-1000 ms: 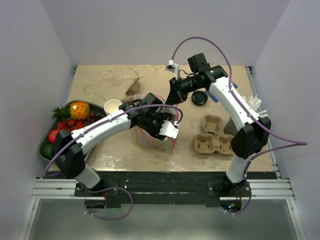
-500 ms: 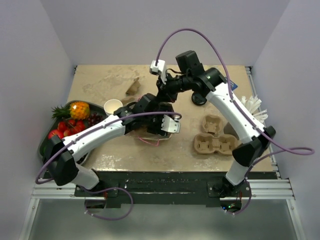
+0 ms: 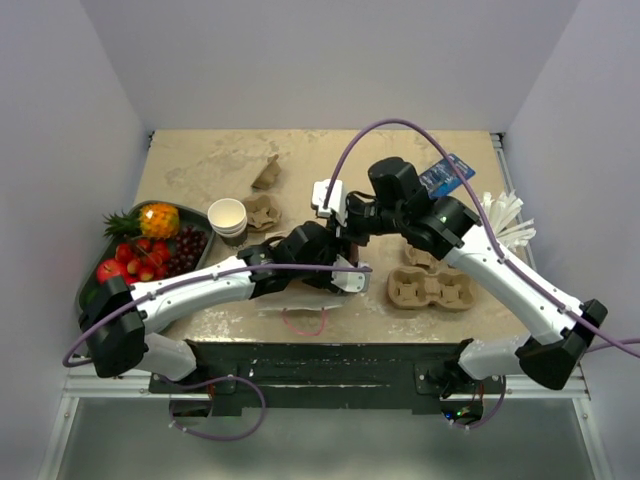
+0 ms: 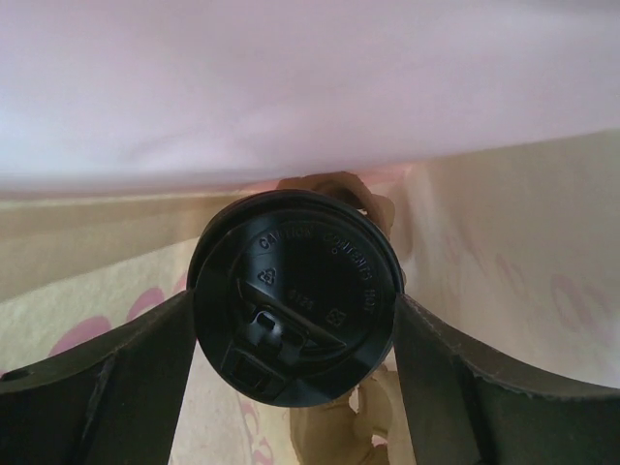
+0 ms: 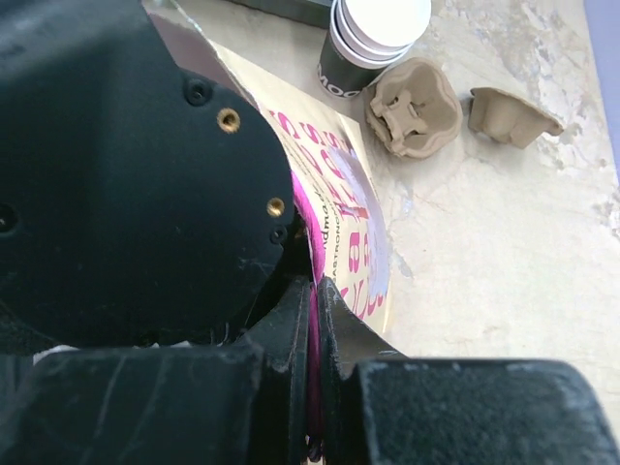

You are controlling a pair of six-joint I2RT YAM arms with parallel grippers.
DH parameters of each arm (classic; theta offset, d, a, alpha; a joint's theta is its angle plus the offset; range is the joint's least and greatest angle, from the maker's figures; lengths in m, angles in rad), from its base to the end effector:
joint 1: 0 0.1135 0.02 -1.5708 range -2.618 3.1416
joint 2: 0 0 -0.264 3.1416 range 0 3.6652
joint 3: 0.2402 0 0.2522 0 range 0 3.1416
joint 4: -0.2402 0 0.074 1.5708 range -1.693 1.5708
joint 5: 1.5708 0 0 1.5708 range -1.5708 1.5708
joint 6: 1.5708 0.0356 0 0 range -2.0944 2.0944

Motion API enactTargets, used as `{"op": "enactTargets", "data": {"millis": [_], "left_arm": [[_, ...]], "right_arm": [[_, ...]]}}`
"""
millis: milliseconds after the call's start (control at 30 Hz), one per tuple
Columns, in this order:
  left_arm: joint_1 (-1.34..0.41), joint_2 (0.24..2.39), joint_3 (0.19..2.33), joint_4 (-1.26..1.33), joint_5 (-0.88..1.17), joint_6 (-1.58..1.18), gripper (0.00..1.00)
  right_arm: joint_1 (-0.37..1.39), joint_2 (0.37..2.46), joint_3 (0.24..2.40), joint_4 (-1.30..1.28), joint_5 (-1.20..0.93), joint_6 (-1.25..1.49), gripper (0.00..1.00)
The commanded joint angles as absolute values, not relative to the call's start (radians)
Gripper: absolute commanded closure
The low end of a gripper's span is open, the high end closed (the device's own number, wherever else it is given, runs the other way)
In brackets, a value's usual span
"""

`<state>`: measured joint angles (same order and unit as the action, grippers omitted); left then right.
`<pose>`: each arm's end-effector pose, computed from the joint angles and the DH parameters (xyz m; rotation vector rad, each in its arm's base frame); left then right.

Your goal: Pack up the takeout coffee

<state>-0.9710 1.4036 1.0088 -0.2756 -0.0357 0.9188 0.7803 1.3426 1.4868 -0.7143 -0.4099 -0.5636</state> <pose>0.1767 -0.2561 0.2669 1.8046 1.3283 0.0117 0.1918 0.2098 0.4077 -1.5128 1.5137 0.5651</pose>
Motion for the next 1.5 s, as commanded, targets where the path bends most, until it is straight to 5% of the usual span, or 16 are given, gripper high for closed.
{"op": "enactTargets", "data": {"millis": [0, 400, 1067, 1467], "left_arm": [[-0.999, 1.402, 1.000, -0.276, -0.063, 0.933, 0.42], [-1.049, 1.416, 1.170, -0.531, 0.037, 0.856, 0.52], [-0.959, 1.454, 1.247, -0.353, -0.040, 0.825, 0.56], [-0.888, 1.436, 1.261, -0.548, 0.210, 0.607, 0.56]], "right_arm": [[0.831, 1.278, 1.459, -0.558, -0.399, -0.578, 1.00], [0.873, 1.241, 1.420, -0.540, -0.301, -0.669, 1.00], [0.891, 1.243, 1.362, -0.437, -0.091, -0.746, 1.00], [0.902, 1.203, 1.252, -0.408, -0.092, -0.718, 1.00]]}}
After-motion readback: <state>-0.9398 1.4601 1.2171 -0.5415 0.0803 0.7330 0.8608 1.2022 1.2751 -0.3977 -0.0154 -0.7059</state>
